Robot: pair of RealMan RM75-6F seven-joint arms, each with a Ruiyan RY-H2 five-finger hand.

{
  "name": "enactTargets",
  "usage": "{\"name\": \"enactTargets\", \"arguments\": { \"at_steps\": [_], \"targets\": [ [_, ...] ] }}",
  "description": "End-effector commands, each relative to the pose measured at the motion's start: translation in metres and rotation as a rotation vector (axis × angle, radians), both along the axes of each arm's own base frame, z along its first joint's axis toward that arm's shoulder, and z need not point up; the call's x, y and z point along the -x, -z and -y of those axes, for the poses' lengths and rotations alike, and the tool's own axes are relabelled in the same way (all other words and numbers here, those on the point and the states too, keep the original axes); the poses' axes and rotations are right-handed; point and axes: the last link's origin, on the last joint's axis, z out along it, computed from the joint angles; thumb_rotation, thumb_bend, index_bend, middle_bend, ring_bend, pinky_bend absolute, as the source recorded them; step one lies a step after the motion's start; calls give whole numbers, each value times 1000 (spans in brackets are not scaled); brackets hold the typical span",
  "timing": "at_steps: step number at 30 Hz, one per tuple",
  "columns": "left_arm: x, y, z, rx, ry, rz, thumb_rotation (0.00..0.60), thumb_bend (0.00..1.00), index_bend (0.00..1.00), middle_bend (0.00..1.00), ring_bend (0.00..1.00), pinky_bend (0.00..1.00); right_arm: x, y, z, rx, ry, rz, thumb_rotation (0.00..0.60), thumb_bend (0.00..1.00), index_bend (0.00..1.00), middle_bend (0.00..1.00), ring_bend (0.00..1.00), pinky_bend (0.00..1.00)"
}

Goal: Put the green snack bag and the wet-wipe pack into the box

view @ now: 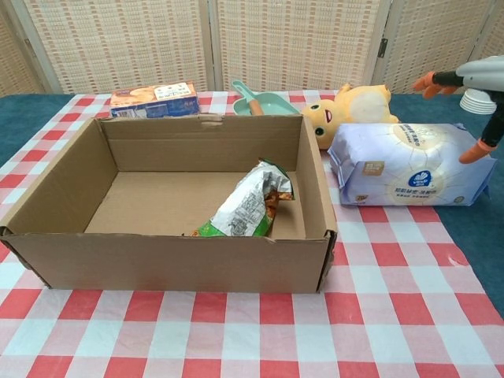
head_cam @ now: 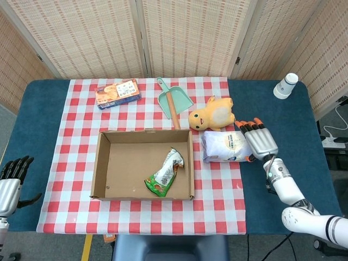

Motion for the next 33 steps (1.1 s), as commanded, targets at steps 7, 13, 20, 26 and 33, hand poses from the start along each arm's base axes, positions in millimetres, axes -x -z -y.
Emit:
{"name": "enactTargets", "arguments": {
  "at_steps": [7, 13, 20, 26, 33],
  "targets": [
    [0, 0, 0, 0, 0, 0, 600, 168, 0, 0, 0, 39, -1, 18, 4, -36, -16, 5, 600, 0, 0, 83, 0, 0],
    [0, 0, 0, 0, 0, 0, 600, 167, 0, 0, 0, 38, 3, 25, 13, -42, 1, 7, 600, 0, 0, 83, 0, 0],
    [0, 0, 0, 0, 0, 0, 600, 168, 0, 0, 0, 38, 7, 40, 20, -72, 13, 19, 600, 0, 0, 83, 0, 0],
    [0, 0, 0, 0, 0, 0, 600, 168, 0, 0, 0, 38, 5, 48, 21, -69, -14, 35, 600, 0, 96, 91, 18, 118],
    [0, 0, 0, 0, 0, 0, 600, 168, 0, 0, 0, 38, 5, 48, 22, -8, -57, 55, 600, 0, 505, 349, 321, 522]
  ]
}}
